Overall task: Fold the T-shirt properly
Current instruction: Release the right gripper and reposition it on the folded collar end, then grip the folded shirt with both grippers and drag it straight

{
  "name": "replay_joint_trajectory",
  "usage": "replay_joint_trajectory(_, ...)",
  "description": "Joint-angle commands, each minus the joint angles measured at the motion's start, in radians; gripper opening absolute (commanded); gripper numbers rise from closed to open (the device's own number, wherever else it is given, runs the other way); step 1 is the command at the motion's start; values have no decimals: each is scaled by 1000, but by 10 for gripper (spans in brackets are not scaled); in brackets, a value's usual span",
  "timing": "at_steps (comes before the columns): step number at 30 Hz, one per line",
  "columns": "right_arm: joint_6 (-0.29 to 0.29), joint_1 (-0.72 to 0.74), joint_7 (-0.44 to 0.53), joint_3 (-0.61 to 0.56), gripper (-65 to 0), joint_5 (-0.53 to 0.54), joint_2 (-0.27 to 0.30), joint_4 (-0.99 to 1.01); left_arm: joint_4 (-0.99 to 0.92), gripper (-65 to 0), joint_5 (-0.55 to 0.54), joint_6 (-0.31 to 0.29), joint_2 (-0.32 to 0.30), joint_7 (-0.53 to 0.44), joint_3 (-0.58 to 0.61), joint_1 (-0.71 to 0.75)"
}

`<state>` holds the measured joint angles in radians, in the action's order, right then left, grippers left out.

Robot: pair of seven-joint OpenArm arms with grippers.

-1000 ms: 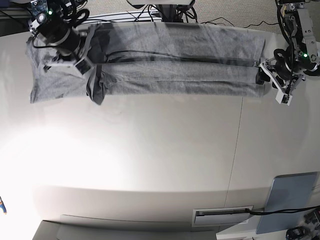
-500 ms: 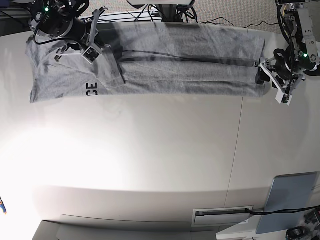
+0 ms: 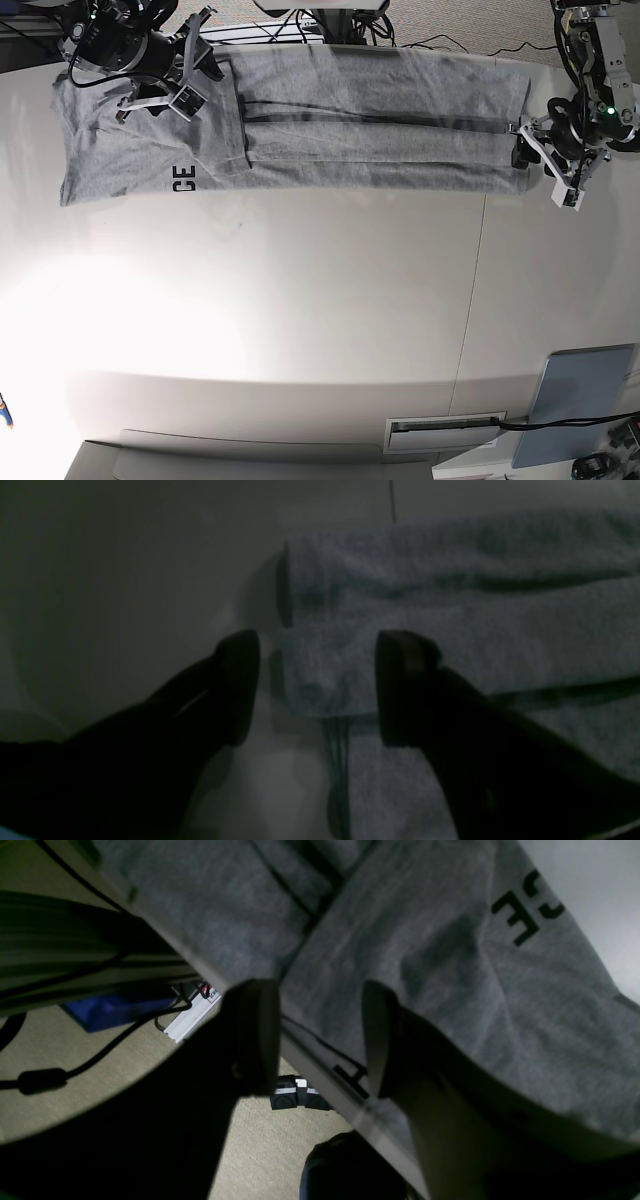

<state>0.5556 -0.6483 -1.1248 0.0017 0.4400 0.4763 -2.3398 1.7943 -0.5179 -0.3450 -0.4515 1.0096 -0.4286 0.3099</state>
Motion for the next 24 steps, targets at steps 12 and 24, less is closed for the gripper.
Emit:
replay_joint_trajectory(12,-70,69,31,7,-386,-164,8,-16,17,-276,-7,3,-16,-40,-8,-5)
replay_joint_trajectory(24,-123,69,55,7,-386,-237,8,-16,-91,-276,-7,63,3,-41,-8,18)
